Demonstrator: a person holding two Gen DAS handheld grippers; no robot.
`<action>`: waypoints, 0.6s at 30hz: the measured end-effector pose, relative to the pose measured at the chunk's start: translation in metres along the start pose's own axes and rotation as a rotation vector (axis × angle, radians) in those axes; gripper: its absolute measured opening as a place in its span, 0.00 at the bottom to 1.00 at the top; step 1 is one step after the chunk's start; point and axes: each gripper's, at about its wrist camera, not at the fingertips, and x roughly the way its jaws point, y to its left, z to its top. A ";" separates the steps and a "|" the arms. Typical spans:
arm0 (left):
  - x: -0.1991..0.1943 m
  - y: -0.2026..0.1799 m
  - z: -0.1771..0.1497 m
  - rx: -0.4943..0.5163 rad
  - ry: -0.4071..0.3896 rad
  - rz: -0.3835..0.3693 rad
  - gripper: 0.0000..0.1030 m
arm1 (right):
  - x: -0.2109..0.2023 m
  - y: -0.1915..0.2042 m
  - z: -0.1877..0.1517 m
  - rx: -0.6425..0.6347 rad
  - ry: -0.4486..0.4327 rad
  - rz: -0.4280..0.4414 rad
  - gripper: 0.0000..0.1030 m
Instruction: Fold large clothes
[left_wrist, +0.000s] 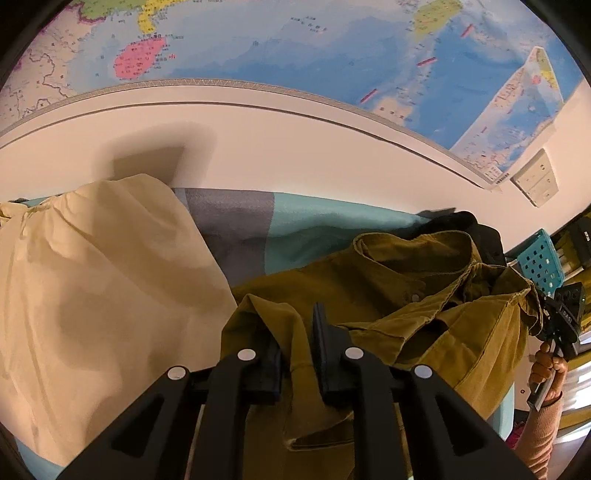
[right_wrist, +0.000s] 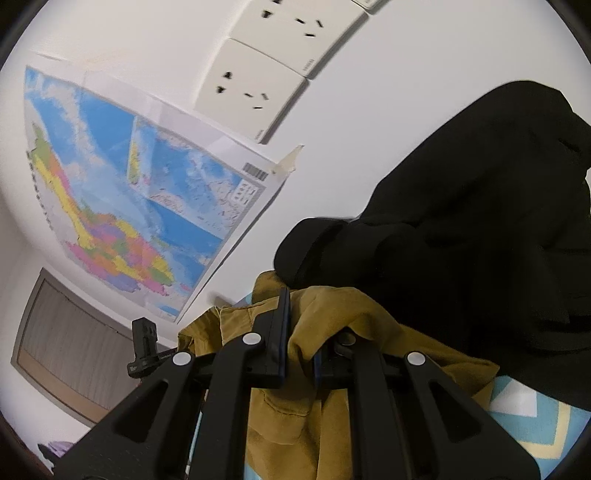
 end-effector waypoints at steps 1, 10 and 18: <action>0.004 0.001 0.002 -0.003 0.004 0.003 0.15 | 0.003 -0.003 0.001 0.014 -0.001 -0.008 0.09; 0.040 0.014 0.011 -0.065 0.055 0.024 0.16 | 0.023 -0.010 0.002 0.036 -0.006 -0.072 0.34; 0.055 0.031 0.013 -0.129 0.083 -0.030 0.16 | -0.026 0.064 -0.042 -0.286 -0.096 -0.077 0.70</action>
